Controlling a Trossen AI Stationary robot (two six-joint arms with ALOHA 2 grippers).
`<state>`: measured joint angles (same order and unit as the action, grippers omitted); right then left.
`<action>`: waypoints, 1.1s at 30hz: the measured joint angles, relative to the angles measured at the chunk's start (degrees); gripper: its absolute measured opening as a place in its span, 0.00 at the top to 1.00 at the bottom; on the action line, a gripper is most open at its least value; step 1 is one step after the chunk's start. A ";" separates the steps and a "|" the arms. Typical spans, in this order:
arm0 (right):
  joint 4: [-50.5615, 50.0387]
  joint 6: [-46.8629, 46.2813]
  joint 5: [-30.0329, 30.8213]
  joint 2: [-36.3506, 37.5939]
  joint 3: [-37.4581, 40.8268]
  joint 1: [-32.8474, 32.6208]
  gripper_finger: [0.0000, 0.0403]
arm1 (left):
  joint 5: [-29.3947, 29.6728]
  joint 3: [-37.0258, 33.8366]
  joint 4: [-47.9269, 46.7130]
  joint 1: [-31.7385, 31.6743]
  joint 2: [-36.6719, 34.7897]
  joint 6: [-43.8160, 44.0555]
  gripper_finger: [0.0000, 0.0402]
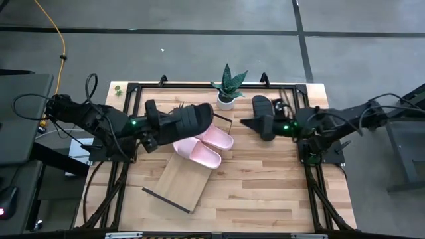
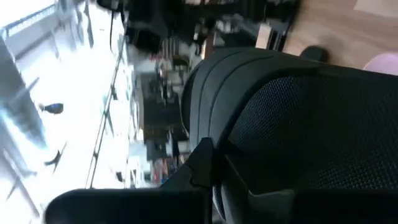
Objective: Pick and place slides into the shelf
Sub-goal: Put the left black slide on the shelf
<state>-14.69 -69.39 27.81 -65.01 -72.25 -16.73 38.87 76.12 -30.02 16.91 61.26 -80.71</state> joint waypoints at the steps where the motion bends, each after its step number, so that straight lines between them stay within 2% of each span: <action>1: 1.64 -0.25 -1.14 -0.76 0.00 0.42 0.63 | -1.01 0.00 0.12 0.00 0.46 -0.34 1.00; 8: 9.70 -1.52 -5.91 -3.64 0.00 3.18 0.53 | -3.67 -0.02 0.49 0.02 3.34 -2.07 1.00; 15: 6.46 -5.11 -7.32 -4.24 0.00 3.61 0.40 | -5.96 0.06 4.78 0.02 4.24 -4.07 1.00; 33: 11.27 -3.19 -8.39 -8.92 0.00 3.63 0.40 | -6.76 0.00 4.56 0.00 4.65 -4.78 1.00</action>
<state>-3.42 -72.58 19.42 -73.93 -72.25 -13.10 32.11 76.12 -25.45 16.91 65.91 -85.49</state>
